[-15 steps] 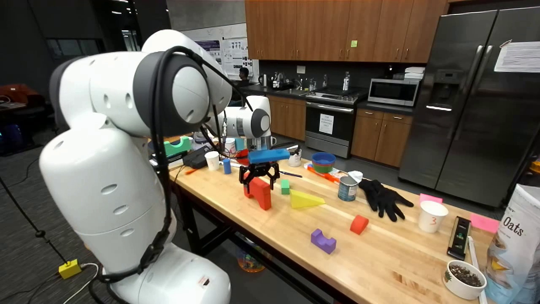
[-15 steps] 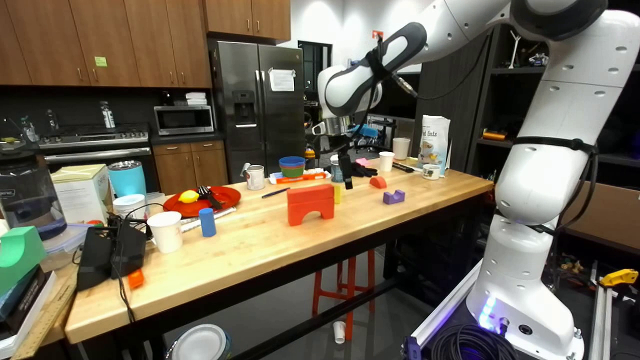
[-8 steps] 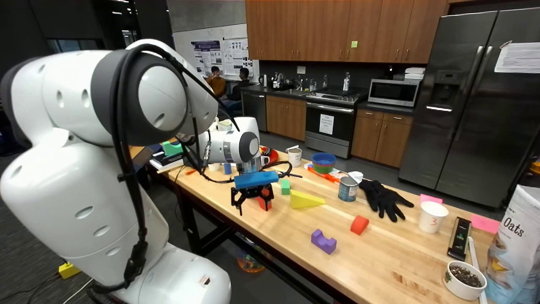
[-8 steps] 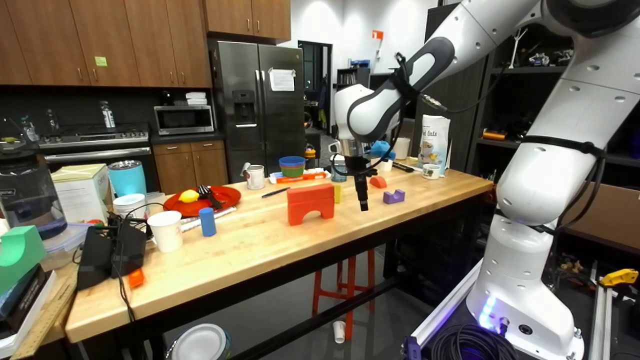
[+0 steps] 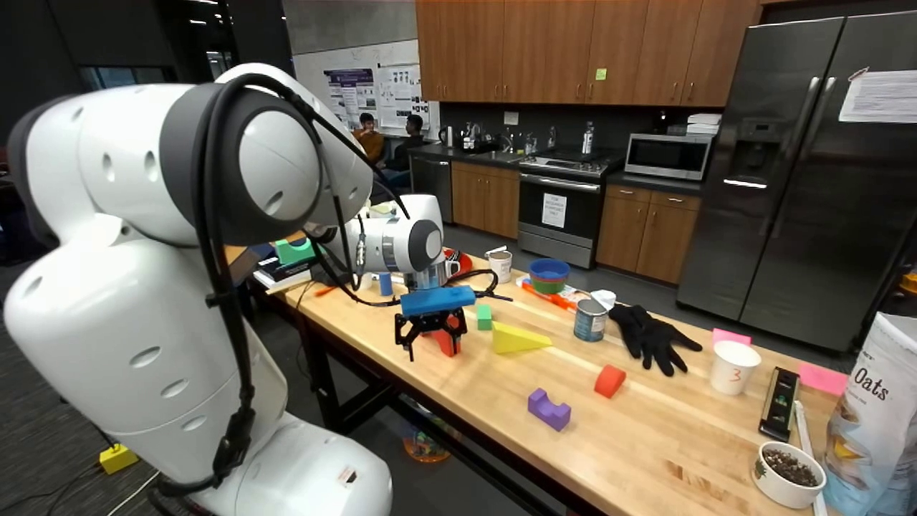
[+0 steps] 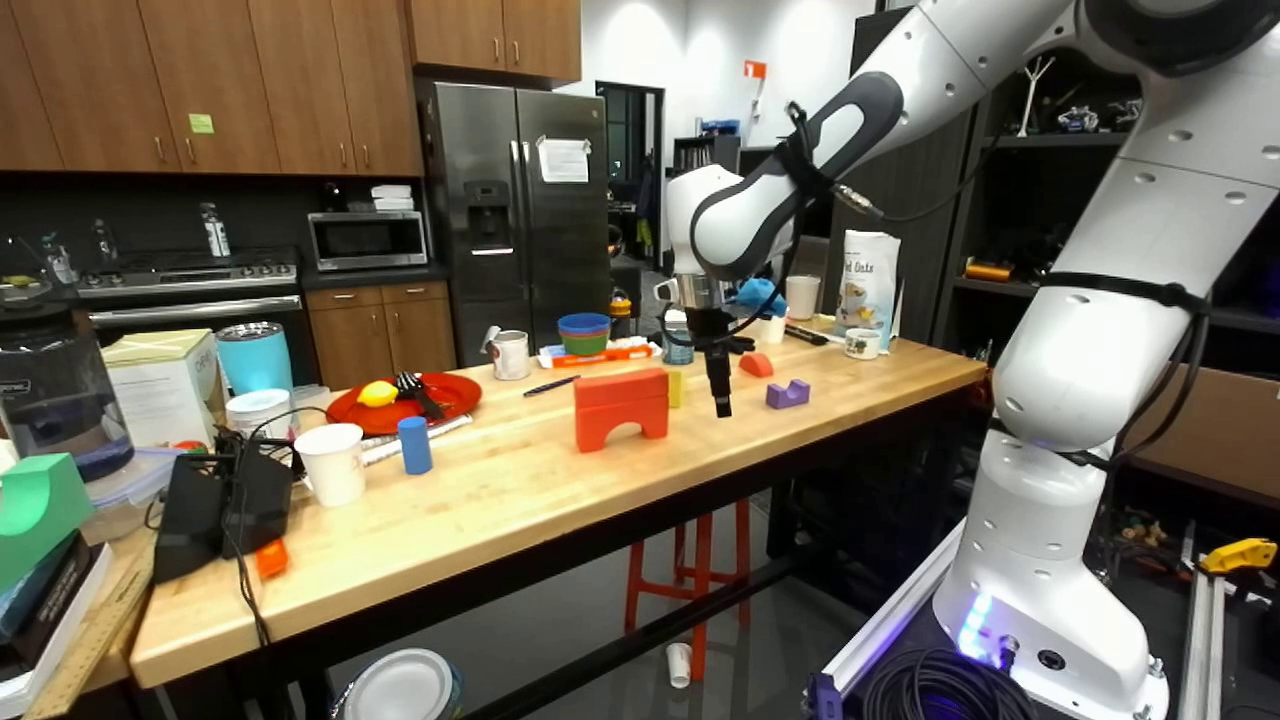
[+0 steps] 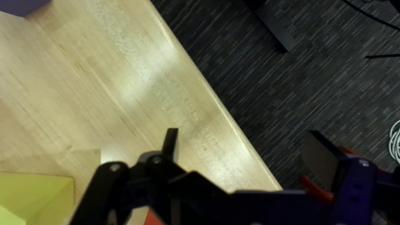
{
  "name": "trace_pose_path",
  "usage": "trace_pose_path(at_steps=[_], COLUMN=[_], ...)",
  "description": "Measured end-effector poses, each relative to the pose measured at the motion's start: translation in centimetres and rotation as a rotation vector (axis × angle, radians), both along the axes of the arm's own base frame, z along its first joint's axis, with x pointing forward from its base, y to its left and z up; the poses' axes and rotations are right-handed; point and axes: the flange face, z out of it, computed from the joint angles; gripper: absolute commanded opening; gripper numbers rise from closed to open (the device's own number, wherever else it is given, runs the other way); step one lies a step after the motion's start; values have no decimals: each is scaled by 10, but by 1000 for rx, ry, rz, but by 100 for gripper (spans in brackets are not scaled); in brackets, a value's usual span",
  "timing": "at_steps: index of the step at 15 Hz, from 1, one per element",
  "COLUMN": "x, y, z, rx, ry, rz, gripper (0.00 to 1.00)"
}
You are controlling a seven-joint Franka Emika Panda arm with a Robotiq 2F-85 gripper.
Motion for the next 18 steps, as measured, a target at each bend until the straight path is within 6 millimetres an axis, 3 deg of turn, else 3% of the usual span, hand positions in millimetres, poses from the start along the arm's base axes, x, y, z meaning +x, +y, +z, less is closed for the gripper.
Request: trace_pose_path(at_steps=[8, 11, 15, 16, 18], x=[-4, -29, -90, -100, -101], y=[-7, -47, -117, -130, -144], z=[-6, -18, -21, -15, 3], rx=[-21, -166, -421, -488, -542], ry=[13, 59, 133, 145, 137], rz=[0, -13, -47, -48, -67], gripper=[100, 100, 100, 100, 100])
